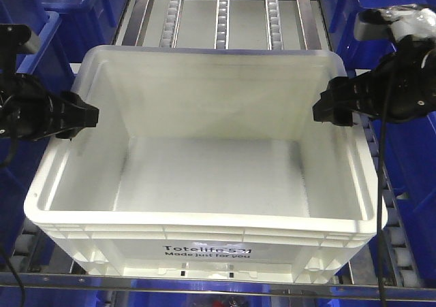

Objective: Move bin from left to right shelf
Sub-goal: 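Lower both grippers onto the side rims and close them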

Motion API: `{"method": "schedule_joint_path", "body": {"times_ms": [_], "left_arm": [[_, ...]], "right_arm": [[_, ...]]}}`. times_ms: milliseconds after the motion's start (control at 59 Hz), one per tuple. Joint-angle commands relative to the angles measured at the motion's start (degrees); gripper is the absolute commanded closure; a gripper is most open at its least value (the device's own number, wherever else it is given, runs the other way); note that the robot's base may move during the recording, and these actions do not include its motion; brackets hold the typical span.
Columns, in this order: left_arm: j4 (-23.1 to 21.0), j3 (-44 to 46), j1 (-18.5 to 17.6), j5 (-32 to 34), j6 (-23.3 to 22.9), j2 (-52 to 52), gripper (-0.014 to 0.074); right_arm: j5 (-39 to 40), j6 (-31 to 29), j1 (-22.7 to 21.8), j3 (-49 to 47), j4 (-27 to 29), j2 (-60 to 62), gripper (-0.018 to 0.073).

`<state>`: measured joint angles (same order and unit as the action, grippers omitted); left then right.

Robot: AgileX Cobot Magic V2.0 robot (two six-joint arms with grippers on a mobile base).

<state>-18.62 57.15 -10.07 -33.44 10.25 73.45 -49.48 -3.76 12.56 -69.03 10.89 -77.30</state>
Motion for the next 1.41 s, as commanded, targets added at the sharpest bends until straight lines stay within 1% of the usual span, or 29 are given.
{"method": "schedule_joint_path", "body": {"times_ms": [0, 373, 712, 813, 932, 1084, 1271, 1389], "left_arm": [[-0.78, 1.98, -0.26, 2.66, -0.5, -0.99, 0.0188], [-0.78, 1.98, -0.26, 1.9, -0.5, -0.22, 0.0188], [-0.78, 1.98, -0.26, -1.09, -0.54, 0.48, 0.0189], [-0.78, 1.98, -0.26, -2.84, -2.01, 0.48, 0.0189], [-0.73, 1.98, -0.26, -4.22, -2.27, 0.48, 0.0189], [-0.67, 1.98, -0.26, -3.1, -2.4, 0.48, 0.0189], [-0.67, 1.98, -0.26, 0.52, -2.45, 0.48, 0.0189], [-0.67, 2.12, -0.26, 1.17, -3.09, 0.88, 0.0189]], "right_arm": [[1.92, 0.24, -0.01, -1.96, 0.0, 0.13, -0.0027], [1.62, 0.24, -0.01, -1.96, -0.05, -4.84, -0.0027], [1.38, 0.24, -0.01, -1.96, -1.34, -6.16, -0.0027], [1.04, 0.24, -0.01, -1.96, -1.39, -6.16, -0.0027], [0.64, 0.24, -0.01, -1.96, -1.39, -6.16, -0.0027], [0.39, 0.24, -0.01, -1.96, -1.39, -6.16, -0.0027], [0.39, 0.24, -0.01, -1.96, -1.53, -6.16, -0.0027], [0.39, 0.24, -0.01, -1.96, -1.53, -6.16, -0.0027]]}}
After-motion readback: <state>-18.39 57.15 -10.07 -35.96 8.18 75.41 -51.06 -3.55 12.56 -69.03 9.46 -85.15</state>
